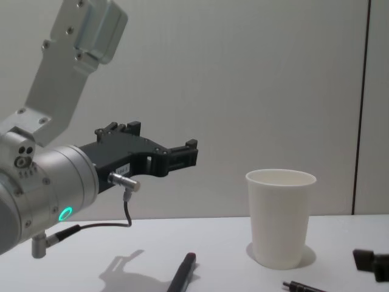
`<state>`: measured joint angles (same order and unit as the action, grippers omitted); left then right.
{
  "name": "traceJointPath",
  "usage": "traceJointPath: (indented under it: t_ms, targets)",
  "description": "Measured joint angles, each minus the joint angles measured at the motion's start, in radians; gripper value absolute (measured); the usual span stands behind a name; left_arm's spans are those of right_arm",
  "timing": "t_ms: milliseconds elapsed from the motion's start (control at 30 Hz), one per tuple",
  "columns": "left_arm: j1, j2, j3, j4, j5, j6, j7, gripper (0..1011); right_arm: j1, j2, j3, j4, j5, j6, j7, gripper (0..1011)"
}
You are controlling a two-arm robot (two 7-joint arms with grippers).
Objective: Place the pen into the pen holder.
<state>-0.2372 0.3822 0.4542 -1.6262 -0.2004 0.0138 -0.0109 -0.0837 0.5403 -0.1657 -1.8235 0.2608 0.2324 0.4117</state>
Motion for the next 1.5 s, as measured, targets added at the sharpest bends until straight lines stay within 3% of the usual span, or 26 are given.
traceJointPath:
  t_ms: [733,1500]
  targets:
    - [0.000,0.000,0.000,0.000,0.000,0.000,0.000,1001,0.010,-0.025,-0.034,0.025,-0.040,0.094,0.005,1001]
    - [0.000,0.000,0.000,0.000,0.000,0.000,0.000,1001,0.060,-0.082,-0.052,0.101,0.028,0.150,0.005,1001]
